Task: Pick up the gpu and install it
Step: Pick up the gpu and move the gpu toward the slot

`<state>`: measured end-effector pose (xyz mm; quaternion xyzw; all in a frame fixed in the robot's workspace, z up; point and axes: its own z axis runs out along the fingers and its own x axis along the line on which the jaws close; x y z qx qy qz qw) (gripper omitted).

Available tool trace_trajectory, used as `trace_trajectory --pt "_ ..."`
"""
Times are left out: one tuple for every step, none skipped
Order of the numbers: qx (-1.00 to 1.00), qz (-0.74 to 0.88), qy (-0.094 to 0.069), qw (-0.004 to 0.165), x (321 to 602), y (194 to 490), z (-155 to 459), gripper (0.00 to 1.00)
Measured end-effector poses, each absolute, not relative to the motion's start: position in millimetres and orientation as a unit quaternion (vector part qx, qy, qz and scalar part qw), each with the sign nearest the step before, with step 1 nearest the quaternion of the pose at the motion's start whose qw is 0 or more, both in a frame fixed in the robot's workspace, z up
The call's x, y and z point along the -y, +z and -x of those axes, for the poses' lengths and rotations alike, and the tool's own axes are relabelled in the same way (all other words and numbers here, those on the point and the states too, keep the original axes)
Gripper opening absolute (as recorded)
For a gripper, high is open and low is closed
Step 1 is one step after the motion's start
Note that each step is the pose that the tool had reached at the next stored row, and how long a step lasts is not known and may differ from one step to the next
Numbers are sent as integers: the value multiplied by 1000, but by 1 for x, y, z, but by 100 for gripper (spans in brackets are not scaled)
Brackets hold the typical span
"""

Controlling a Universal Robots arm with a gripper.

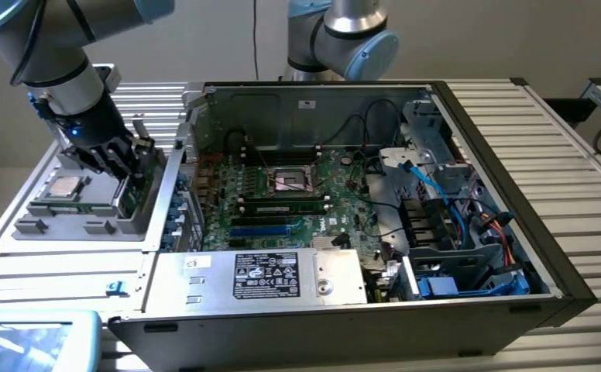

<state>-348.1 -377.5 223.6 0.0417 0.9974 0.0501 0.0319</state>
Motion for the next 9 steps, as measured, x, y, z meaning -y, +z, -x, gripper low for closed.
trace_trajectory --pt "-997 -42 50 32 378 224 348 28" --pt "-997 -42 50 32 378 224 348 28" --pt "-997 -42 50 32 378 225 348 28" --pt "-997 -42 50 32 378 227 348 28" --pt "-997 -42 50 32 378 231 348 28" --pt "-997 -42 50 32 378 236 348 28" --pt "-997 -42 50 32 378 240 348 28" --pt "-997 -42 50 32 378 245 348 28" --pt "-997 -42 50 32 379 249 348 28"
